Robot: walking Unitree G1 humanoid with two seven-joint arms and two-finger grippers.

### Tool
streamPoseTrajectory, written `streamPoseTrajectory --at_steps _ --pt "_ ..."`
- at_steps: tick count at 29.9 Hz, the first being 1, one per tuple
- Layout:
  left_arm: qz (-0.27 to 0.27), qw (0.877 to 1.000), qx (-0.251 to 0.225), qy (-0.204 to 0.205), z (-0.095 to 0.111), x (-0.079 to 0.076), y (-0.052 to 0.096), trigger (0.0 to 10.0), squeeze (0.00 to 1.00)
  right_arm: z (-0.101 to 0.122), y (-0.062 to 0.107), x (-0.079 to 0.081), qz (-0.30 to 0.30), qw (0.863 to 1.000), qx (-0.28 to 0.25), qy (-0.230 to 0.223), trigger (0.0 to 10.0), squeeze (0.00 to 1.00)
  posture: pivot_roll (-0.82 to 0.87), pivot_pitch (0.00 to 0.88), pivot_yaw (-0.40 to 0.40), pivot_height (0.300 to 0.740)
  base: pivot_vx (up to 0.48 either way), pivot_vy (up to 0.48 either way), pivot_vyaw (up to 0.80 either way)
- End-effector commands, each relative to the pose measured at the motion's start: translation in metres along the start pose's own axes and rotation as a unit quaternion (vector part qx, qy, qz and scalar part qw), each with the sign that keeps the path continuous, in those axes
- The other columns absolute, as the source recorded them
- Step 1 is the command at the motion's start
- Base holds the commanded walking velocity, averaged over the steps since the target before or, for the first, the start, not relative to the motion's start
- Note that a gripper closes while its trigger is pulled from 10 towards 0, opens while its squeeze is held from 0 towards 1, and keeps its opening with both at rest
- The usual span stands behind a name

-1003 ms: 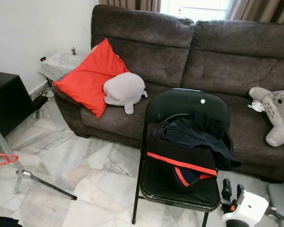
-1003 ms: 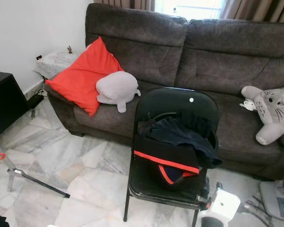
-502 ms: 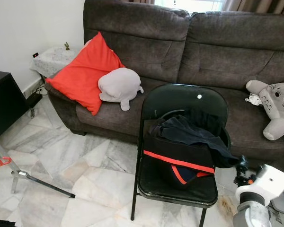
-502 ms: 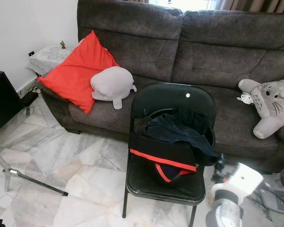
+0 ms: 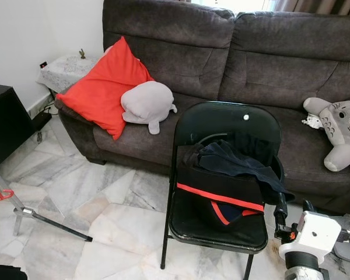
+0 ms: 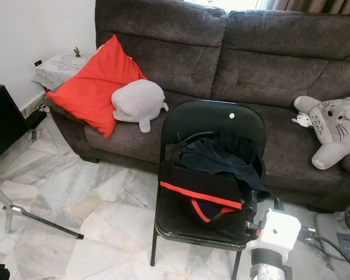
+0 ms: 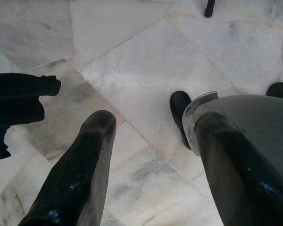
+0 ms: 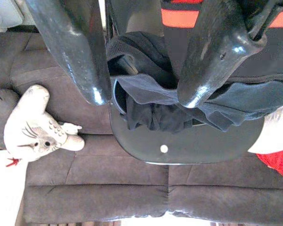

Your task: Hang hanger

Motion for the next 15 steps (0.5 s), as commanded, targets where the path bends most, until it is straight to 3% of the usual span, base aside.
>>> streamPoseTrajectory --at_steps 1,15 --pt "0.002 1.0 0.011 0.001 -0.003 0.004 0.001 10.0 0.0 0.006 -0.002 -0.001 -0.002 1.0 -0.006 0.003 10.0 0.0 -0.04 0.071 -0.001 0.74 0.3 0.0 0.0" --pt "-0.012 1.0 0.011 -0.004 0.0 -0.006 -0.002 10.0 0.0 0.003 -0.001 0.0 0.0 1.0 0.0 0.004 10.0 0.0 -0.05 0.025 -0.005 0.74 0.278 0.0 0.0"
Point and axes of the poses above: a point about 5 cm out from each wrist's last joint towards the gripper, its own y axis pointing back from the gripper into the wrist, its own z axis along the axis of the wrist's last joint, x = y × z, the point moved 5 cm from there along -y, pointing out of the wrist towards the gripper, and after that the axes turned 8 degrees about y, right-handed, at the moved point
